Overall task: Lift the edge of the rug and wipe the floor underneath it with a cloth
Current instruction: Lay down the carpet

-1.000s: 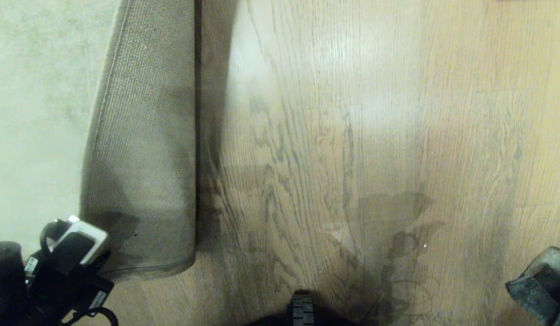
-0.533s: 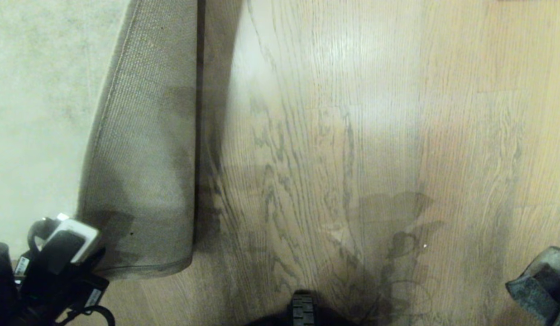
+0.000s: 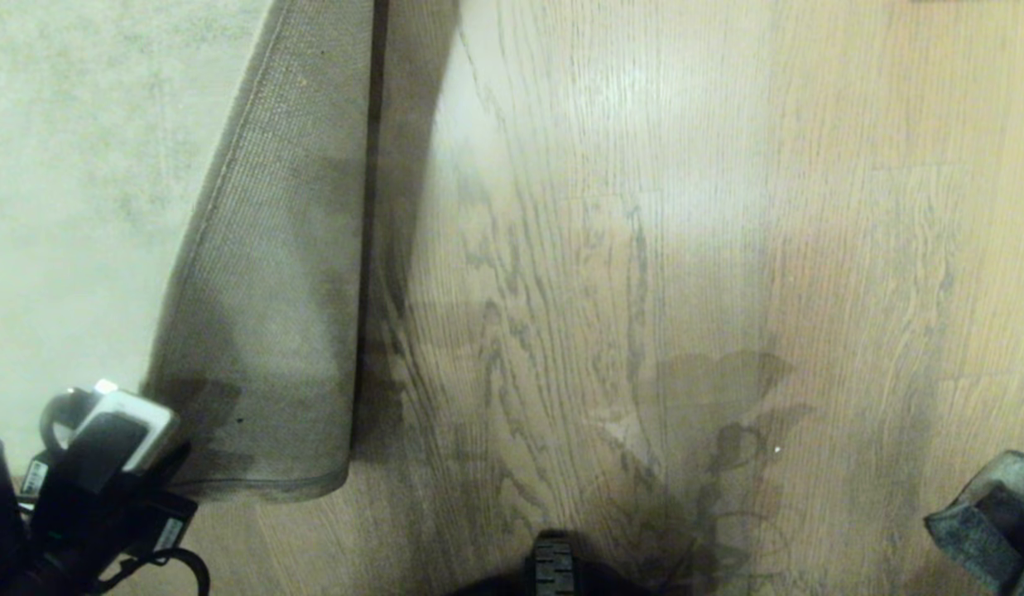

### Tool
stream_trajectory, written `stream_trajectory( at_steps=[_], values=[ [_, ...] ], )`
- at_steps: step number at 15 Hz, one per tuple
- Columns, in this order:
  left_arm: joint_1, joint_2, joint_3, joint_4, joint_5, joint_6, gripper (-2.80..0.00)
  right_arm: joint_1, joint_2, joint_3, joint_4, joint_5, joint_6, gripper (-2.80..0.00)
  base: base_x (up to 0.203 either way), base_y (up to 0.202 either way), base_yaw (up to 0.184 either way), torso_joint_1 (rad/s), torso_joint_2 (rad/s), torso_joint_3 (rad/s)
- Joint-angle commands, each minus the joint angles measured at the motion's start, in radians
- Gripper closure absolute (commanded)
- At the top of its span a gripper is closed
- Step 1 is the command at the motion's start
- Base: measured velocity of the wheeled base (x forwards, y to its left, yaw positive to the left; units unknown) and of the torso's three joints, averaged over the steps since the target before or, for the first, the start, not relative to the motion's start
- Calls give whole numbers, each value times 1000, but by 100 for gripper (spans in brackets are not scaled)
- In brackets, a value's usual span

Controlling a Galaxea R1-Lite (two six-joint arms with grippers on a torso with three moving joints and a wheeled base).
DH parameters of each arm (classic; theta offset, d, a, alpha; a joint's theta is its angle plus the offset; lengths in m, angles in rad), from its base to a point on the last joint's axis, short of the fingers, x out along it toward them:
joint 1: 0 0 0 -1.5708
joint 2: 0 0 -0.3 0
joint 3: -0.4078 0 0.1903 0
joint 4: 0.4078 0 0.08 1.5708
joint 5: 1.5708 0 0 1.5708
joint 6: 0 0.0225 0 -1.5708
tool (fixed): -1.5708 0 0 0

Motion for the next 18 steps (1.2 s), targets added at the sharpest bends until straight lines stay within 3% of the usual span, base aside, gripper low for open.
stream_trajectory(
  at_steps=[1, 2, 3, 18],
  values=[
    [-1, -3, -3, -16, 1, 2, 0, 0, 1, 0, 0, 0, -1, 0, 0, 0, 0, 0, 0, 0],
    [-1, -3, -4, -17, 1, 2, 0, 0, 3, 0, -1, 0, -1, 0, 0, 0, 0, 0, 0, 0],
    [-4, -3, -6, -17, 1, 4, -280, 0, 1, 0, -1, 0, -1, 0, 0, 0, 0, 0, 0, 0],
    [-37, -9, -12, -177, 1, 1, -280, 0, 3, 0, 0, 0, -1, 0, 0, 0, 0, 0, 0, 0]
  ],
)
